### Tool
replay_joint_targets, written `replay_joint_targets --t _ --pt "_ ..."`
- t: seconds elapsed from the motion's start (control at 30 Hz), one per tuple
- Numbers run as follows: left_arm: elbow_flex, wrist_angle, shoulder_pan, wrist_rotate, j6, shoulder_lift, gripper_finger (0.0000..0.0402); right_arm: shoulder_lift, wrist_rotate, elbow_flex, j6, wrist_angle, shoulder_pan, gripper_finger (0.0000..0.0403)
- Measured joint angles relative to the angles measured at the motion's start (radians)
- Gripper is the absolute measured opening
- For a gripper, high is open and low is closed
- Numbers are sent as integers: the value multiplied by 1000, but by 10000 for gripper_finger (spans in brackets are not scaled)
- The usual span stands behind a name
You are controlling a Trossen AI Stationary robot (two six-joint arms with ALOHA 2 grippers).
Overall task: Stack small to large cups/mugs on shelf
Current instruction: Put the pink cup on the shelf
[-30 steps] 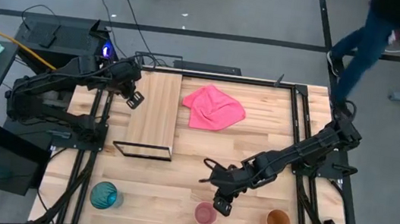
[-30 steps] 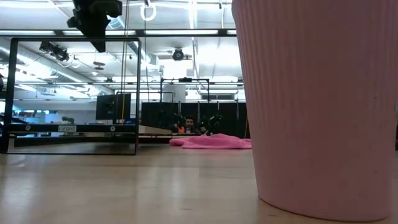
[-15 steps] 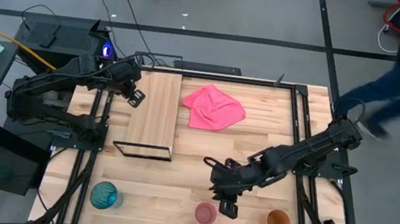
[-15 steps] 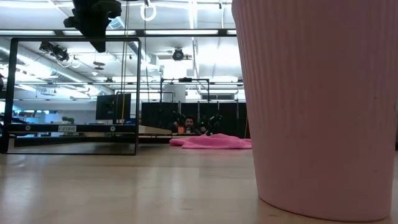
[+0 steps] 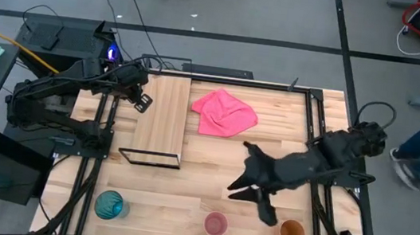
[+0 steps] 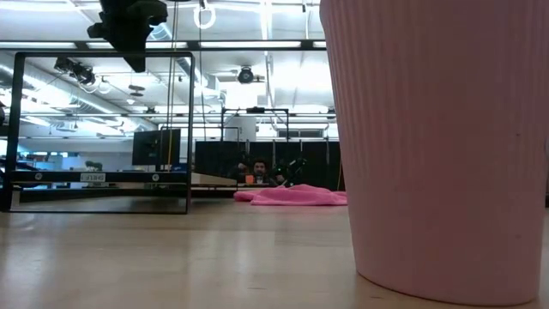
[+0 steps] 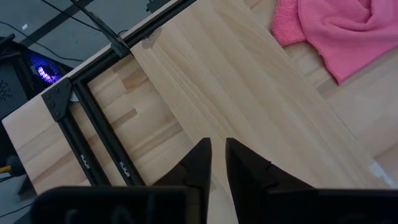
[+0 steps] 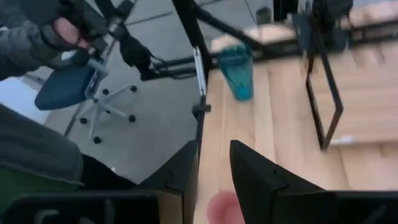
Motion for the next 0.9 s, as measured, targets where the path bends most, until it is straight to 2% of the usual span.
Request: replay_joint_targets --t 0.23,0.4,0.57,0.9 --pt "0 0 0 8 0 0 55 47 11 -3 -19 -26 121 102" --pt "0 0 0 7 -1 0 54 157 8 -5 89 -153 195 102" --pt "0 0 0 7 -1 0 60 275 7 -5 187 -308 149 102" --pt "0 -1 -1 25 -19 0 58 412 -130 -5 182 -321 20 102"
